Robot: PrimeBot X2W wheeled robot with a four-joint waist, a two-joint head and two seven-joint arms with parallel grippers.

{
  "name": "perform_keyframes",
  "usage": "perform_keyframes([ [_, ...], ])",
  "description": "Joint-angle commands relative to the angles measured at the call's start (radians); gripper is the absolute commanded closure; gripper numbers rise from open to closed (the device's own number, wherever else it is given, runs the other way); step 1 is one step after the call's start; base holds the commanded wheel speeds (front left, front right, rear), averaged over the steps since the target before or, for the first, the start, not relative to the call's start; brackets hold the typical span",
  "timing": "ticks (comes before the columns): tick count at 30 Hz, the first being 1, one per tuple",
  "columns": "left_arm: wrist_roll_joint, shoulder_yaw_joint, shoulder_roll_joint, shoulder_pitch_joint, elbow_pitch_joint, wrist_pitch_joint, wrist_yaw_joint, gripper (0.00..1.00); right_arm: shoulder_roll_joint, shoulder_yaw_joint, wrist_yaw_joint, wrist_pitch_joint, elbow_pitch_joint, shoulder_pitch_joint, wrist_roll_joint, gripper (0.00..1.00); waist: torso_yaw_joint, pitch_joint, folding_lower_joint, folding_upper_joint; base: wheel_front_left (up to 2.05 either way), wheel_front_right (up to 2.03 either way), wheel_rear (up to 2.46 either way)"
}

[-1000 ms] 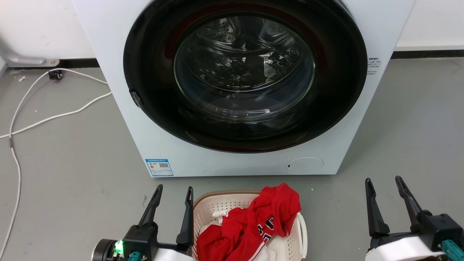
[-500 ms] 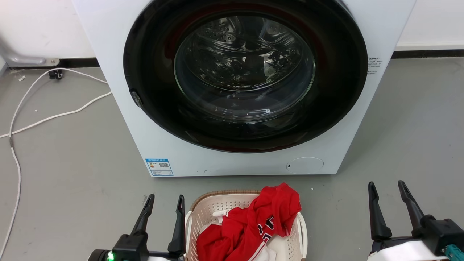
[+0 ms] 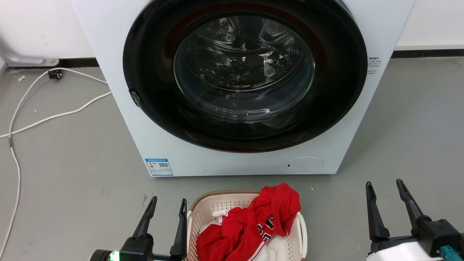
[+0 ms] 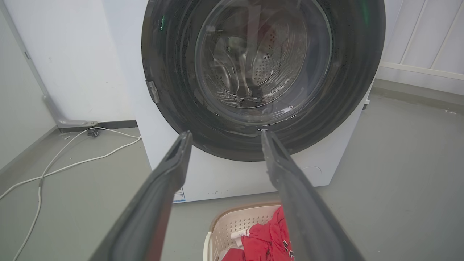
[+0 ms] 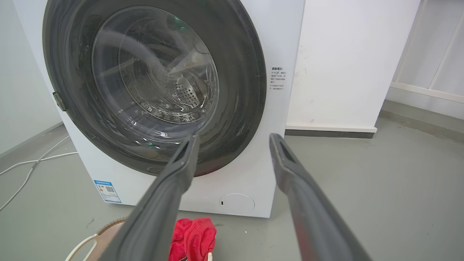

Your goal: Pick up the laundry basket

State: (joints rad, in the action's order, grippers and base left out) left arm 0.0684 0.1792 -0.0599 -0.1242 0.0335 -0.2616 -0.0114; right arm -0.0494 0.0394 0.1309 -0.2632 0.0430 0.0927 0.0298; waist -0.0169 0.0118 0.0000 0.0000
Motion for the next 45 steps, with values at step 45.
perform_keyframes([
  [45, 0.011, -0.109, -0.035, 0.363, 0.387, -0.004, 0.102, 0.0, -0.001, -0.041, 0.0, 0.135, 0.259, -0.298, 0.047, 0.0, -0.01, 0.452, 0.0, 0.0, 0.0, 0.0, 0.0],
])
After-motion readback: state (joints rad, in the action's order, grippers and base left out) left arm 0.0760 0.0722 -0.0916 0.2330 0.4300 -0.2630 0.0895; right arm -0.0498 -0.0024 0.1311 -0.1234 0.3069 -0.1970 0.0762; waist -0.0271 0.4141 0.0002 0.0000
